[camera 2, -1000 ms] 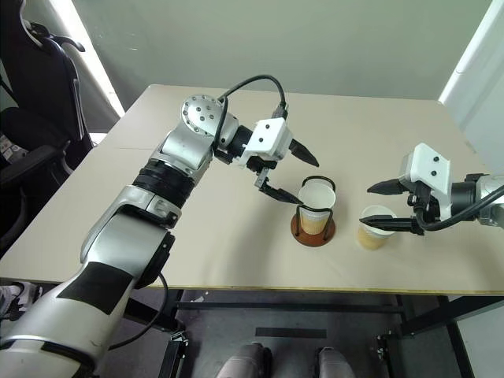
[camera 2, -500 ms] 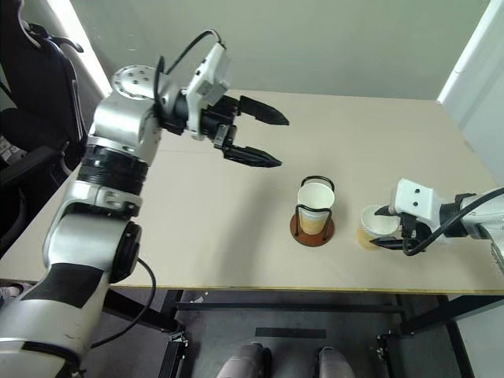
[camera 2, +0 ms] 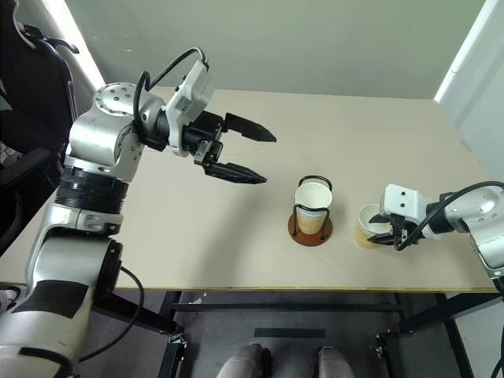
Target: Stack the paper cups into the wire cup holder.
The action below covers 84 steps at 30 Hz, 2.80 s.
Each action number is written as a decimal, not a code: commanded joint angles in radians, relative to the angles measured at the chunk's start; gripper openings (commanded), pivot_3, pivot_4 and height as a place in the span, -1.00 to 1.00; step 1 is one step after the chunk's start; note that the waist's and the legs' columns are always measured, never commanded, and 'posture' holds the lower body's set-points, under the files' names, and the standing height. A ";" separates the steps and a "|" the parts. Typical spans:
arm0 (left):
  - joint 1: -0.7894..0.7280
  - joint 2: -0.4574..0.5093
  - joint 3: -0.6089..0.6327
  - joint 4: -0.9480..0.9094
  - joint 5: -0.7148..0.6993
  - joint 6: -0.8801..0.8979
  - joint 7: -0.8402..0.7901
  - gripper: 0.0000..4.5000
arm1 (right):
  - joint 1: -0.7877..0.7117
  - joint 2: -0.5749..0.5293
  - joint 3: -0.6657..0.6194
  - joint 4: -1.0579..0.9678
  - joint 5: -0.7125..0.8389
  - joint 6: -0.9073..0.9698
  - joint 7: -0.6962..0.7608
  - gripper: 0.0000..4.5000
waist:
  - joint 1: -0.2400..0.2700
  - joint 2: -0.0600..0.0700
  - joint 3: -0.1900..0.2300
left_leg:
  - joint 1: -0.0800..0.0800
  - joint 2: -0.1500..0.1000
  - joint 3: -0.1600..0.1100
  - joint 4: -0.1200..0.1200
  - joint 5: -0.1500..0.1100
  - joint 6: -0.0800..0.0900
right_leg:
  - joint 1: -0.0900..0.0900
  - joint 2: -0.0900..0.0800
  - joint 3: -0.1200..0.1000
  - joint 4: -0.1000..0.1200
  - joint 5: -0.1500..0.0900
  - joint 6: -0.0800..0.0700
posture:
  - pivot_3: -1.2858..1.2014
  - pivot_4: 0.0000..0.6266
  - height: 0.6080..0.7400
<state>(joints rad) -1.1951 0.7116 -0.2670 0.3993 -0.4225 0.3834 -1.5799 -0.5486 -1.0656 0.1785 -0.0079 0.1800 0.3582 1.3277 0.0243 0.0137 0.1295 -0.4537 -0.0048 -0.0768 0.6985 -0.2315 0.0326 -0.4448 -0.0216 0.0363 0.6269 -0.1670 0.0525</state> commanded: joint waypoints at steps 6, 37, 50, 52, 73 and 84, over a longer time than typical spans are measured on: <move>-0.017 0.171 -0.181 0.028 -0.084 -0.144 -0.035 1.00 | -0.043 -0.010 -0.017 -0.012 -0.002 0.004 0.056 -0.97 | 0.007 0.000 0.000 | 0.000 0.000 -0.001 0.000 0.000 0.000 | 0.000 0.000 0.000 0.000 -0.003 -0.005 | 0.03 -0.52 1.00; -0.020 0.159 -0.185 0.125 -0.050 -0.213 -0.035 1.00 | -0.042 0.003 0.001 -0.055 -0.072 -0.029 0.047 -0.12 | 0.003 0.000 0.000 | -0.001 0.000 -0.001 -0.001 -0.001 -0.002 | -0.001 0.000 0.000 0.000 -0.005 -0.009 | 0.03 -0.52 1.00; -0.008 0.159 -0.186 0.117 -0.044 -0.218 -0.035 1.00 | -0.068 0.039 0.068 0.030 -0.184 -0.120 0.049 -0.12 | 0.002 0.000 0.000 | -0.001 0.000 -0.001 -0.001 -0.001 -0.002 | -0.002 0.000 0.000 0.000 -0.004 -0.007 | 0.03 -0.52 1.00; -0.006 0.160 -0.186 0.114 -0.043 -0.217 -0.035 1.00 | -0.074 0.049 0.068 0.041 -0.185 -0.127 0.050 -0.38 | 0.003 0.000 0.000 | -0.001 0.000 -0.001 -0.001 -0.001 -0.002 | -0.002 0.000 0.000 0.000 -0.003 -0.007 | 0.03 -0.52 1.00; -0.004 0.149 -0.175 0.130 -0.021 -0.229 -0.035 1.00 | -0.348 0.024 -0.093 -0.031 -0.033 0.046 0.074 -0.99 | 0.001 0.001 0.000 | -0.001 0.000 -0.001 -0.006 0.000 -0.004 | -0.004 0.000 0.000 0.000 -0.007 -0.013 | 0.03 -0.52 1.00; -0.011 0.131 -0.171 0.137 -0.014 -0.230 -0.035 1.00 | -0.409 0.088 -0.039 -0.190 0.071 0.172 0.085 -0.99 | 0.001 0.001 0.000 | -0.001 0.000 -0.002 -0.015 0.004 -0.009 | -0.008 0.000 -0.001 0.000 -0.005 -0.010 | 0.03 -0.52 1.00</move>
<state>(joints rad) -1.1783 0.8403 -0.4754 0.5449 -0.4319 0.1688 -1.5800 -0.9453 -0.9758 0.1392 -0.1702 0.2360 0.5277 1.4058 0.0250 0.0144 0.1300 -0.4548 -0.0048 -0.0787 0.6828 -0.2273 0.0230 -0.4529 -0.0216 0.0356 0.6269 -0.1721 0.0424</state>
